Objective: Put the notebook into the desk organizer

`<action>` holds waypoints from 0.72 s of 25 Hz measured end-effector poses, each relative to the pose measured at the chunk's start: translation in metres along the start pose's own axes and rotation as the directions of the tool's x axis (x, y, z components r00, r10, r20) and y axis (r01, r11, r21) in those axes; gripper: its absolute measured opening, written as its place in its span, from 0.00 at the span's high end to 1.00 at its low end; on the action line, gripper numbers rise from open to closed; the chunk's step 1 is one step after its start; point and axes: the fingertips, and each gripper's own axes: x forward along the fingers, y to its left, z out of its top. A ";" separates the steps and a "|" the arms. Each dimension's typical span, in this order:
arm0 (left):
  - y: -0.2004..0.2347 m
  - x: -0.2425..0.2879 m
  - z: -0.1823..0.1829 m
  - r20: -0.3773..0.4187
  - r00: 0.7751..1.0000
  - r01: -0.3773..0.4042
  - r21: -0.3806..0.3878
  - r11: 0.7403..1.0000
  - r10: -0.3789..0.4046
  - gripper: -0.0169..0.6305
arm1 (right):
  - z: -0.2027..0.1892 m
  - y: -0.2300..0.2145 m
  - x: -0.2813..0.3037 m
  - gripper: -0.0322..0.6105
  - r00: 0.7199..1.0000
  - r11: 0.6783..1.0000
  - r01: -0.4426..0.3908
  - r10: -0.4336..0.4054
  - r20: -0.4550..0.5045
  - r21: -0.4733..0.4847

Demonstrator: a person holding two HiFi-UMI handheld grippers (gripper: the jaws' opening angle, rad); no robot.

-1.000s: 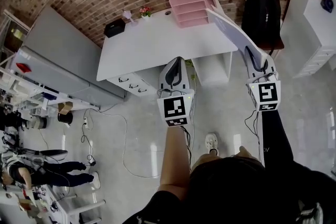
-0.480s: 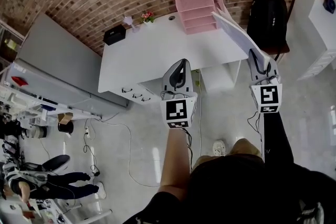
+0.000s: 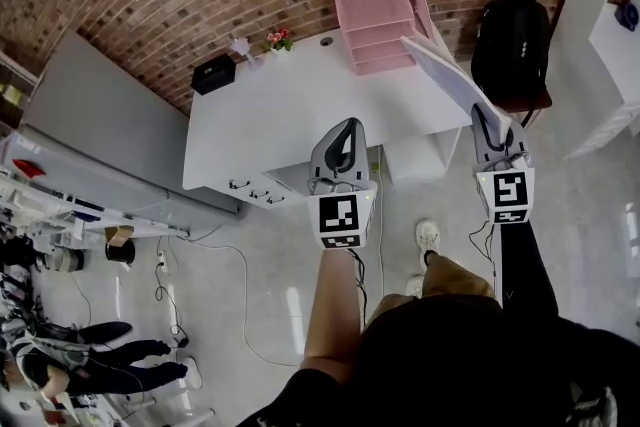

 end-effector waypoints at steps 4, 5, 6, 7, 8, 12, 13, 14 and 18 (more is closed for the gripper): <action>0.008 0.019 -0.010 -0.016 1.000 0.008 0.008 1.000 -0.008 0.95 | -0.010 0.005 0.024 0.88 1.000 1.000 -0.011 0.011 -0.014 0.015; 0.011 0.025 -0.014 -0.021 1.000 0.010 0.005 1.000 -0.010 0.95 | -0.012 0.006 0.031 0.88 1.000 1.000 -0.016 0.016 -0.015 0.019; 0.014 0.032 -0.018 -0.023 1.000 0.013 -0.001 1.000 -0.013 0.95 | -0.014 0.006 0.038 0.88 1.000 1.000 -0.020 0.021 -0.014 0.023; 0.017 0.039 -0.021 -0.023 1.000 0.016 -0.007 1.000 -0.016 0.95 | -0.015 0.007 0.046 0.88 1.000 0.999 -0.024 0.025 -0.011 0.025; 0.020 0.047 -0.024 -0.023 1.000 0.020 -0.008 1.000 -0.020 0.95 | -0.018 0.006 0.054 0.88 1.000 0.999 -0.028 0.028 -0.008 0.028; 0.033 0.083 -0.028 -0.030 0.999 0.024 0.018 1.000 -0.024 0.95 | -0.025 0.000 0.092 0.88 0.999 0.998 -0.040 0.040 -0.004 0.042; 0.037 0.093 -0.030 -0.033 0.999 0.024 0.017 1.000 -0.024 0.95 | -0.028 -0.002 0.102 0.88 0.999 0.998 -0.042 0.042 -0.004 0.051; 0.041 0.102 -0.032 -0.037 0.999 0.025 0.013 1.000 -0.024 0.95 | -0.032 -0.004 0.112 0.88 0.999 0.997 -0.044 0.044 -0.003 0.064; 0.059 0.138 -0.045 -0.058 0.998 0.027 -0.002 1.000 -0.027 0.95 | -0.045 -0.006 0.157 0.88 0.998 0.984 -0.064 0.064 0.009 0.165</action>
